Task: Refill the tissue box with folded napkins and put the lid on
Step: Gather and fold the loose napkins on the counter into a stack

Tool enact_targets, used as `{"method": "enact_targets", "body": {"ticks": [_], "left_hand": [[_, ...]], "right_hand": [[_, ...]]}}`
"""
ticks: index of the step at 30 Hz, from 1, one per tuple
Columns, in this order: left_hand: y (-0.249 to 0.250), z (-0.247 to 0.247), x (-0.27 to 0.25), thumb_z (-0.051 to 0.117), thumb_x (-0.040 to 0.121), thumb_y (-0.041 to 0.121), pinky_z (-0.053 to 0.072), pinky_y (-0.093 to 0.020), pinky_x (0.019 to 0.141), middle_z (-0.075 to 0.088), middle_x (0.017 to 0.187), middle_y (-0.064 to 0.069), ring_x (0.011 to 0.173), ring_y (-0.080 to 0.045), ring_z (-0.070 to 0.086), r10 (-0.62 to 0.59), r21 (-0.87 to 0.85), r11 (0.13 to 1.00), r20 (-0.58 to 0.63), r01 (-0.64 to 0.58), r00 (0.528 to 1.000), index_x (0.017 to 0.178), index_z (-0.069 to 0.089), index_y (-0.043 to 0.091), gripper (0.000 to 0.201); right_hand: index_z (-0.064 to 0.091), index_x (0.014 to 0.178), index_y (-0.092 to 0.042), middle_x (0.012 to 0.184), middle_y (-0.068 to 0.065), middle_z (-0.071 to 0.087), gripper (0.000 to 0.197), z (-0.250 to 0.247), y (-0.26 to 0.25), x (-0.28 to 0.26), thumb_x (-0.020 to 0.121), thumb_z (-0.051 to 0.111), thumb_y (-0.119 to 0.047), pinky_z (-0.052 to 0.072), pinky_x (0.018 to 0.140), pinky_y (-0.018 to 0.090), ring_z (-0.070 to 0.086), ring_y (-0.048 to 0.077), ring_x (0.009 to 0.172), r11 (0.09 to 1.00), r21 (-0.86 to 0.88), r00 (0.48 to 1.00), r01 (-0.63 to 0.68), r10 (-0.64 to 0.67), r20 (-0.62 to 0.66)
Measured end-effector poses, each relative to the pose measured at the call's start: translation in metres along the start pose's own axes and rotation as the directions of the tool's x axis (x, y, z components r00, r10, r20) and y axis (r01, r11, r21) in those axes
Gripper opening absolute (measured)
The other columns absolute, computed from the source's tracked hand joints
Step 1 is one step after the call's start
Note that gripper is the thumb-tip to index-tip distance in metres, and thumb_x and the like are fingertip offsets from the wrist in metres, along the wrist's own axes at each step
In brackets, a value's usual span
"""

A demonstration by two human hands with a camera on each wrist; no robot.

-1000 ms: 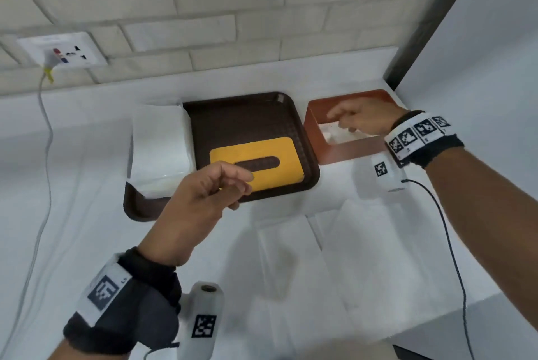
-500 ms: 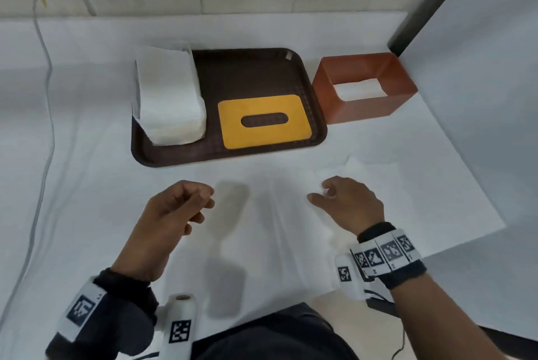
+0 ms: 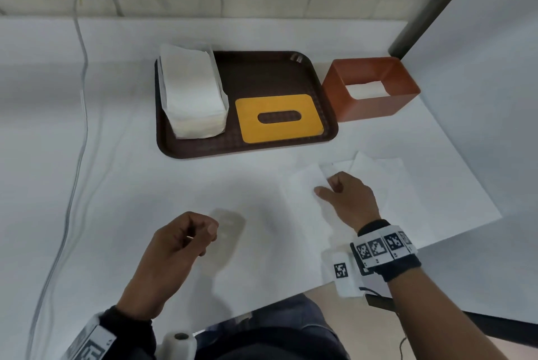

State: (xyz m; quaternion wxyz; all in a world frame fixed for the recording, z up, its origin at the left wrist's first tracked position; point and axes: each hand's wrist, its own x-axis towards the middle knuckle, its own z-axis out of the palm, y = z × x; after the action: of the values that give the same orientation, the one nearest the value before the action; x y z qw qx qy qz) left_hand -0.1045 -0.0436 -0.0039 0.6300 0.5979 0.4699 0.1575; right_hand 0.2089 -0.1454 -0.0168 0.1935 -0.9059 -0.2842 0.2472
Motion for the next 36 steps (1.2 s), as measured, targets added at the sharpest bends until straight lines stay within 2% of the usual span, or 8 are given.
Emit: {"method": "enact_targets", "body": {"ticks": [6, 9, 13, 17, 20, 26, 32, 36], "left_hand": [[0.011, 0.014, 0.005, 0.066, 0.091, 0.039, 0.047, -0.015, 0.062, 0.071, 0.091, 0.001, 0.072, -0.012, 0.066, 0.004, 0.119, 0.993, 0.100, -0.016, 0.995, 0.091, 0.070, 0.035, 0.005], [0.025, 0.032, 0.014, 0.065, 0.075, 0.061, 0.050, -0.022, 0.075, 0.074, 0.099, 0.018, 0.086, -0.004, 0.070, -0.017, 0.143, 0.990, 0.191, -0.011, 0.982, 0.113, 0.065, 0.040, 0.043], [0.051, 0.064, 0.024, 0.074, 0.079, 0.055, 0.053, -0.028, 0.086, 0.076, 0.110, 0.012, 0.101, -0.004, 0.071, 0.006, -0.034, 0.999, 0.343, 0.006, 0.939, 0.125, 0.063, 0.034, 0.052], [0.062, 0.083, 0.030, 0.073, 0.085, 0.036, 0.058, -0.035, 0.091, 0.074, 0.122, -0.002, 0.112, -0.022, 0.070, 0.060, -0.207, 0.978, 0.427, 0.033, 0.902, 0.124, 0.068, 0.019, 0.043], [0.066, 0.089, 0.034, 0.071, 0.090, 0.017, 0.060, -0.036, 0.087, 0.076, 0.116, -0.007, 0.108, -0.027, 0.072, 0.070, -0.286, 0.958, 0.344, 0.033, 0.936, 0.117, 0.072, 0.014, 0.027], [0.064, 0.088, 0.032, 0.066, 0.093, 0.015, 0.059, -0.035, 0.084, 0.070, 0.128, -0.001, 0.116, -0.022, 0.068, 0.085, -0.370, 0.929, 0.264, 0.020, 0.961, 0.137, 0.051, 0.021, 0.047], [0.057, 0.096, 0.035, 0.079, 0.069, 0.051, 0.058, -0.041, 0.092, 0.063, 0.129, 0.010, 0.112, -0.006, 0.067, 0.065, -0.360, 0.932, 0.037, -0.048, 0.997, 0.129, 0.027, 0.049, 0.080], [0.063, 0.093, 0.035, 0.077, 0.065, 0.057, 0.058, -0.038, 0.086, 0.068, 0.120, 0.007, 0.101, -0.008, 0.071, 0.116, -0.310, 0.940, -0.098, -0.141, 0.988, 0.119, 0.034, 0.038, 0.071]], "right_hand": [[0.050, 0.069, -0.019, 0.061, -0.013, 0.040, 0.034, -0.014, -0.019, -0.030, 0.082, 0.079, -0.031, 0.033, 0.060, 0.023, 0.039, 0.008, 0.059, 0.894, 0.433, 0.981, 0.117, -0.171, 0.087], [0.051, 0.065, -0.019, 0.059, -0.013, 0.037, 0.034, -0.025, -0.032, -0.047, 0.084, 0.079, -0.027, 0.031, 0.059, 0.022, 0.035, 0.008, 0.057, 0.814, 0.568, 0.950, 0.124, -0.263, 0.169], [0.061, 0.084, -0.004, 0.085, 0.013, 0.073, 0.032, -0.038, -0.042, -0.061, 0.080, 0.081, -0.028, 0.054, 0.078, 0.042, 0.068, 0.030, 0.078, 0.646, 0.762, 0.888, 0.050, -0.378, 0.262], [0.060, 0.100, 0.005, 0.109, 0.026, 0.071, 0.044, -0.050, -0.038, -0.058, 0.081, 0.081, -0.029, 0.056, 0.088, 0.049, 0.069, 0.039, 0.099, 0.596, 0.802, 0.885, 0.022, -0.385, 0.262], [0.059, 0.093, 0.001, 0.096, 0.026, 0.070, 0.040, -0.058, -0.032, -0.046, 0.083, 0.078, -0.033, 0.050, 0.068, 0.031, 0.065, 0.027, 0.082, 0.657, 0.750, 0.891, 0.073, -0.381, 0.247], [0.056, 0.086, -0.011, 0.084, 0.039, 0.056, 0.029, -0.056, -0.024, -0.028, 0.081, 0.077, -0.032, 0.045, 0.068, 0.046, 0.052, 0.031, 0.076, 0.691, 0.723, 0.858, 0.016, -0.381, 0.345], [0.048, 0.084, -0.013, 0.064, 0.000, 0.046, 0.018, -0.055, -0.038, -0.038, 0.096, 0.062, -0.013, 0.049, 0.058, 0.023, 0.048, 0.009, 0.060, 0.653, 0.754, 0.809, 0.070, -0.479, 0.340], [0.050, 0.084, -0.014, 0.062, -0.002, 0.046, 0.018, -0.058, -0.046, -0.043, 0.095, 0.064, -0.017, 0.050, 0.059, 0.024, 0.047, 0.010, 0.061, 0.661, 0.734, 0.842, 0.156, -0.477, 0.251]]}}
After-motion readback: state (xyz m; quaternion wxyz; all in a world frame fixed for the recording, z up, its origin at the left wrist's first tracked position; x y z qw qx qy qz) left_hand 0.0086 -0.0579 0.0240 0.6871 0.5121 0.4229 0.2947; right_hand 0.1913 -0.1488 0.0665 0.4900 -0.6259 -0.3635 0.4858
